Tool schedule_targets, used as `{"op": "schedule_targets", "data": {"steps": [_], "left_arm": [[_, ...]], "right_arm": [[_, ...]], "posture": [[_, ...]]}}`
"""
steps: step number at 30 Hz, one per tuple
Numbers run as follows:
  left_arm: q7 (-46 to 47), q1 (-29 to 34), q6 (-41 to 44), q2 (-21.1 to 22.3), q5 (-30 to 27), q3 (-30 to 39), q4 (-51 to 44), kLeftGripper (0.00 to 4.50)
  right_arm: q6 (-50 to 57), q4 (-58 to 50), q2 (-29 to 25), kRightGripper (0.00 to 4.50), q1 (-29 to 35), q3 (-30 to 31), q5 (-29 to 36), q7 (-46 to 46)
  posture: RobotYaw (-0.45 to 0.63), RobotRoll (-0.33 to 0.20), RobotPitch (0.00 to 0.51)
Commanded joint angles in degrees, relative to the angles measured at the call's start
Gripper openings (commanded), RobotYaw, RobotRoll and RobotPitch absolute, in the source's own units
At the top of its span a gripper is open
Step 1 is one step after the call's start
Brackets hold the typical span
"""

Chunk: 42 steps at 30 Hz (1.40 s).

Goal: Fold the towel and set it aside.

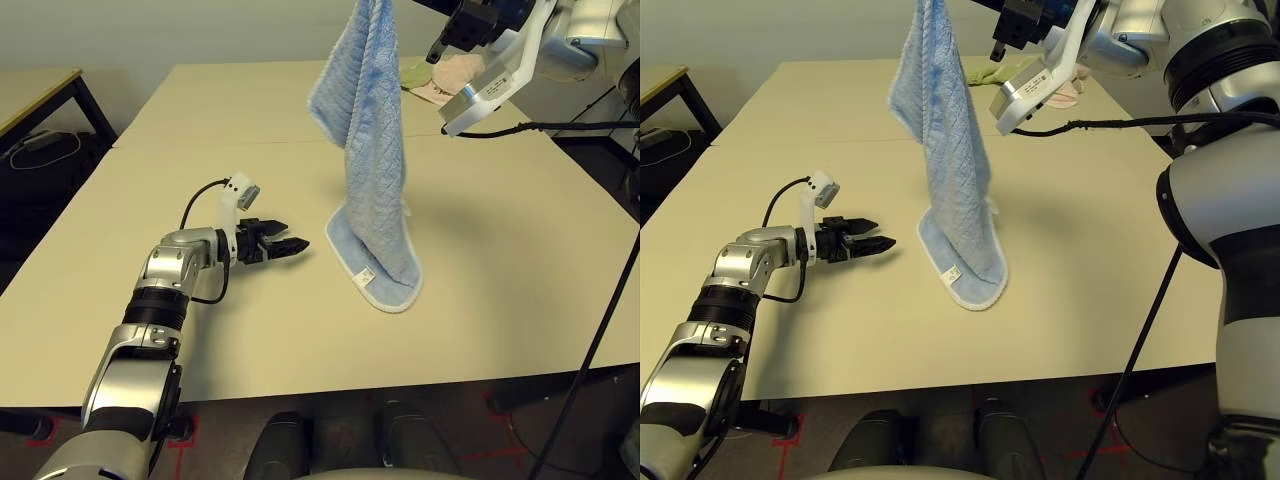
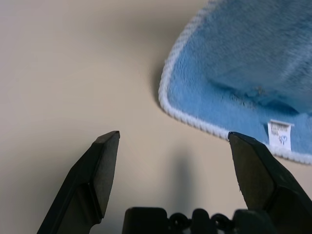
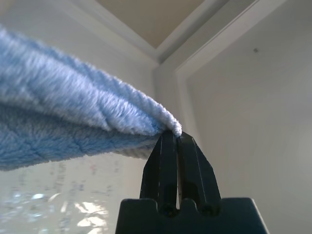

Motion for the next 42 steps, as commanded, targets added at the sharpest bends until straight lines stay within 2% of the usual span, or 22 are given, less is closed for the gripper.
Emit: {"op": "schedule_targets", "data": {"steps": [1, 16, 30, 42], "left_arm": [[1.76, -2.12, -2.35, -1.57, 0.34, -0.06, 2.75, 4.50], [1.76, -2.58, -3.21, -1.39, 0.33, -0.39, 4.17, 4.50], [1.22, -2.70, -2.76, -1.70, -0.33, -0.21, 4.18, 4.50], [-3.15, -3.00, 1.60, -2.85, -6.95, 2.15, 0.07, 4.50]], "right_arm": [[2.20, 0.86, -0.16, 0.04, -3.40, 0.59, 0.01, -1.66], [7.96, 2.73, -1.09, 0.04, -3.73, -4.81, 9.31, 4.24], [6.91, 2.02, -0.18, 0.04, -3.41, -4.35, 9.33, 4.91], [5.60, 1.86, -0.08, 0.04, -2.71, -4.55, 9.68, 5.43]], "posture": [[0.11, 0.000, 0.000], [0.11, 0.000, 0.000], [0.11, 0.000, 0.001], [0.11, 0.000, 0.000]]}}
